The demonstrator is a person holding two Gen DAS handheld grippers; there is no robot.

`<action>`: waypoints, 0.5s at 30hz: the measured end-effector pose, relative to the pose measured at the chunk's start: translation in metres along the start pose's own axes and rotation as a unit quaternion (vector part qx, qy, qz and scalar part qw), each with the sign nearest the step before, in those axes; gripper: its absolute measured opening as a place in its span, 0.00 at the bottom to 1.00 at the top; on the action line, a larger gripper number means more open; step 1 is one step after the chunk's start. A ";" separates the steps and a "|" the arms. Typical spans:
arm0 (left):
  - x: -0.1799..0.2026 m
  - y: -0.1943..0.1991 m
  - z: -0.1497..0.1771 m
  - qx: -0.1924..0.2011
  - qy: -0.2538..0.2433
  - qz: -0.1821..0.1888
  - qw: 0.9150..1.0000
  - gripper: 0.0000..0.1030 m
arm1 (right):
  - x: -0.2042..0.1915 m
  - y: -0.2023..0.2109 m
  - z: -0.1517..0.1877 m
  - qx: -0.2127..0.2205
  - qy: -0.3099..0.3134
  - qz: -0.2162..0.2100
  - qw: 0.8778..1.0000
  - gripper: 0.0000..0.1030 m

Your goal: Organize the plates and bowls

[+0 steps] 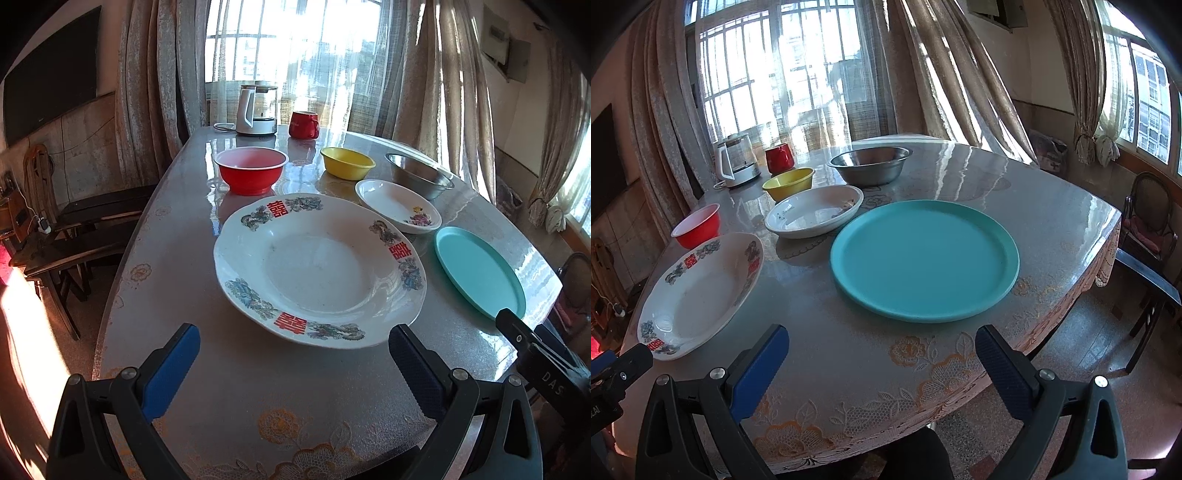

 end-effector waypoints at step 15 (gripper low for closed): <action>-0.052 -0.026 -0.014 -0.029 0.116 0.033 0.992 1.00 | -0.045 -0.026 -0.007 -0.005 0.059 -0.094 0.994 1.00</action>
Point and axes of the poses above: each gripper's, at about its wrist camera, not at the fingertips, and y roughly against the way its jaws point, x to its right, z to its underside, the point moved 8 cm from there along -y, roughly the way its jaws point, and after that the axes turned 4 degrees about -y, right-handed, at the moved point
